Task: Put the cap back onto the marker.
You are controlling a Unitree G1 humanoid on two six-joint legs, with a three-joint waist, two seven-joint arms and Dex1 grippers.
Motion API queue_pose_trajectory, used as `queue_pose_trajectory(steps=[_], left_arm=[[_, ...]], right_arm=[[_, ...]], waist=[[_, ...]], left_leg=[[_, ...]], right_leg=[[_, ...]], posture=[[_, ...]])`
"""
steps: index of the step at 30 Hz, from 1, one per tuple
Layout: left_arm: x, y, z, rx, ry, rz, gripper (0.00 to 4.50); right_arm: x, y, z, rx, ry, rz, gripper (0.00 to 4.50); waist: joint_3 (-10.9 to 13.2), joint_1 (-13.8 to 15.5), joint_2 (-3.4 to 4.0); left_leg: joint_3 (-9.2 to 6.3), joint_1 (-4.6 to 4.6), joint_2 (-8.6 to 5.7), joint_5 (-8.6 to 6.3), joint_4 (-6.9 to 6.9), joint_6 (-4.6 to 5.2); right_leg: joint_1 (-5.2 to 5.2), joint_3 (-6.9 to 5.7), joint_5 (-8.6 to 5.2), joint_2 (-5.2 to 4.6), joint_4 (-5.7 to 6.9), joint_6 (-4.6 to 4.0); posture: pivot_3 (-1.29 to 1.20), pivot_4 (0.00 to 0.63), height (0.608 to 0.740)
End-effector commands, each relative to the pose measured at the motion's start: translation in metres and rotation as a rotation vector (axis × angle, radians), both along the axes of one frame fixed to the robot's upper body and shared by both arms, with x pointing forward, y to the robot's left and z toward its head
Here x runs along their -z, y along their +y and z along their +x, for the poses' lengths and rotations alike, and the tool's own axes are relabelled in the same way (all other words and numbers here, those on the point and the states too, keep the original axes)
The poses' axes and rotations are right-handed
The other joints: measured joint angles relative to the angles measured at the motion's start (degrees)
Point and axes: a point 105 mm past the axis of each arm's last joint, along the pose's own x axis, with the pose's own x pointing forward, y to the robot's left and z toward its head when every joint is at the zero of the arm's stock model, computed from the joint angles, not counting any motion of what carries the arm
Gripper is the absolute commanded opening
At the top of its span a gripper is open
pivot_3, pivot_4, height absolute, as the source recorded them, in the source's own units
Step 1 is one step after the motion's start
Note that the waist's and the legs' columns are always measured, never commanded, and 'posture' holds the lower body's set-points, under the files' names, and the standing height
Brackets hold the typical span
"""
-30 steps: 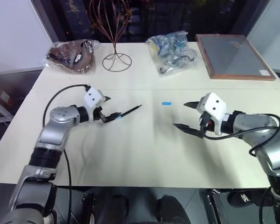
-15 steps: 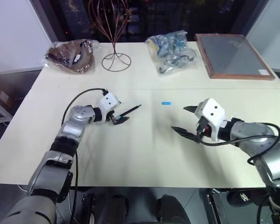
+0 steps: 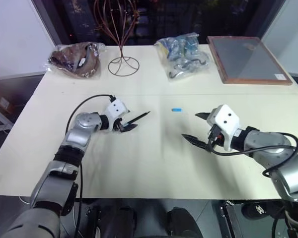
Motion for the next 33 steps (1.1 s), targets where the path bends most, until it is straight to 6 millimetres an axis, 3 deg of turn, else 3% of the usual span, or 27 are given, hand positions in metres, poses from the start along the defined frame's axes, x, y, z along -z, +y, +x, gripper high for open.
queue_pose_trajectory(steps=[1, 5, 14, 18, 25, 33], left_arm=[[0.016, 0.01, -0.009, -0.03, 0.102, -0.003, 2.16], [0.023, 0.012, -0.015, -0.034, 0.117, 0.008, 0.09], [0.022, 0.013, -0.018, -0.033, 0.101, 0.012, 0.03], [0.005, 0.013, -0.017, -0.016, 0.035, -0.005, 0.03], [-0.037, 0.016, -0.02, 0.014, -0.112, -0.014, 0.03], [-0.07, 0.026, -0.044, -0.018, -0.192, -0.054, 0.03]], right_arm=[[-0.01, 0.004, 0.0, -0.024, -0.045, 0.007, 4.5], [-0.01, 0.004, 0.001, -0.03, -0.045, 0.002, 4.5], [-0.012, 0.004, 0.003, -0.04, -0.047, -0.005, 4.5], [-0.016, 0.007, 0.009, -0.052, -0.071, -0.018, 4.5], [-0.022, 0.018, 0.045, -0.097, -0.095, -0.052, 4.5], [-0.013, 0.033, 0.093, -0.207, -0.077, -0.132, 4.5]], waist=[[0.0, -0.1, 0.0], [0.0, -0.2, 0.0], [0.0, -1.0, 0.01], [0.0, -1.3, 0.01], [0.0, -1.3, 0.01], [0.0, -1.4, 0.01]], left_leg=[[0.0, 0.01, 0.01, 0.0, 0.0, 0.0], [0.01, 0.11, 0.02, 0.0, -0.02, 0.0], [0.01, 0.2, 0.04, 0.0, -0.07, 0.0], [0.02, 0.2, 0.04, 0.0, -0.08, 0.0], [0.01, 0.17, 0.09, 0.0, -0.11, 0.0], [-0.01, 0.09, 0.08, 0.0, -0.12, 0.0]], right_leg=[[0.0, 0.0, 0.0, 0.01, 0.0, 0.0], [0.05, 0.02, 0.0, 0.01, 0.0, 0.0], [0.1, 0.04, 0.0, 0.03, 0.0, 0.0], [0.1, 0.04, 0.0, 0.04, 0.0, 0.0], [0.02, 0.05, 0.0, 0.07, 0.0, 0.0], [-0.04, 0.06, 0.0, -0.1, -0.01, 0.0]], posture=[[0.0, 0.15, 0.74], [0.0, 0.15, 0.74], [0.0, 0.15, 0.74], [0.0, 0.15, 0.74], [0.0, 0.15, 0.74], [0.0, 0.15, 0.74]])
